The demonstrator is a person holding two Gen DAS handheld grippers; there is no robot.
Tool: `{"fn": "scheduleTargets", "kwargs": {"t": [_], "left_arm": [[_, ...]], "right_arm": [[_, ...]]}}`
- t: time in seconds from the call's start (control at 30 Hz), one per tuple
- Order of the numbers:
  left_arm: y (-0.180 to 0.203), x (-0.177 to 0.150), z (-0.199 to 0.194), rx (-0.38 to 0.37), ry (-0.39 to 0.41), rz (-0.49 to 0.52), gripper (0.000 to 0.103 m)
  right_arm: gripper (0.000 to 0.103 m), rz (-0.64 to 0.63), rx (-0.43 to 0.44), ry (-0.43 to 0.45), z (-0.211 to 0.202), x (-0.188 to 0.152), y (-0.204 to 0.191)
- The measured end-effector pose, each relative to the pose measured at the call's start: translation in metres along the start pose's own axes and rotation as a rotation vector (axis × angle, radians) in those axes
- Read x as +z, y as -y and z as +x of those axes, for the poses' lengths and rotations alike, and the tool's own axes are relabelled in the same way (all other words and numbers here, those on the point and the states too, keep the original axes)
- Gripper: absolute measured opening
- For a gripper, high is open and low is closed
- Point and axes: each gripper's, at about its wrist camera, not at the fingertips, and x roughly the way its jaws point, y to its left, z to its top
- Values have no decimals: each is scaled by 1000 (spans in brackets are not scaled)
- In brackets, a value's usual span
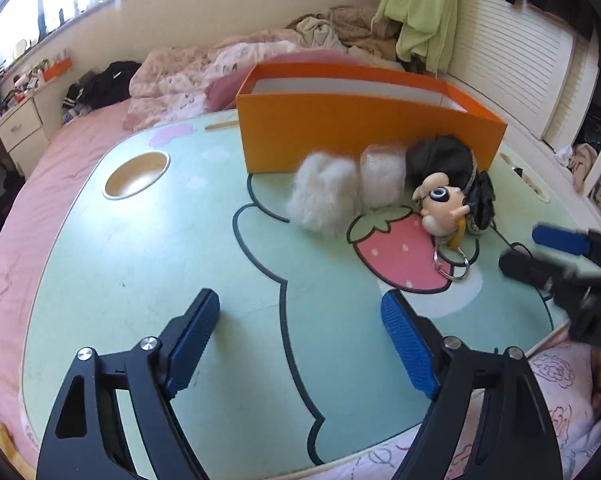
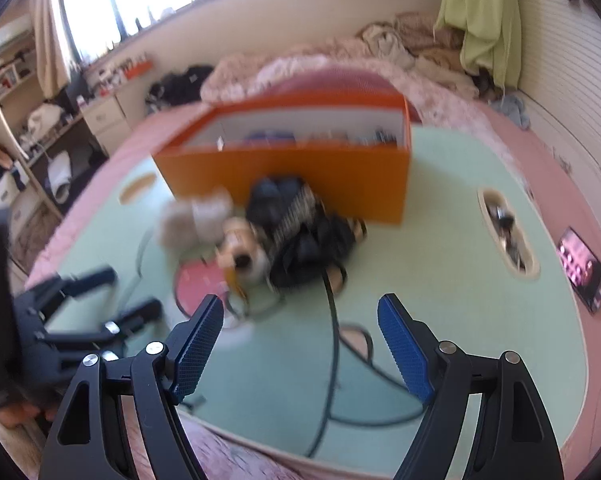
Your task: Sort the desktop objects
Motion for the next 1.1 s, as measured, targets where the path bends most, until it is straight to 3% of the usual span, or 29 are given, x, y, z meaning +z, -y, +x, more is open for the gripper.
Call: {"fn": "scheduleTargets", "kwargs": {"t": [0.03, 0.1, 0.17, 1.1], "left_arm": [[-1, 0, 0, 8, 0, -4, 85], [-2, -1, 1, 14, -4, -12, 103], [-4, -3, 2, 9, -13, -14, 103], [-5, -1, 6, 13, -2, -8, 103]], "right_arm": [[82, -39, -51, 7, 1, -3, -5], [91, -79, -83, -28, 7, -3, -13], [99, -96, -68, -38, 11, -4, -14], [103, -88, -54, -38, 11, -9, -12]]}}
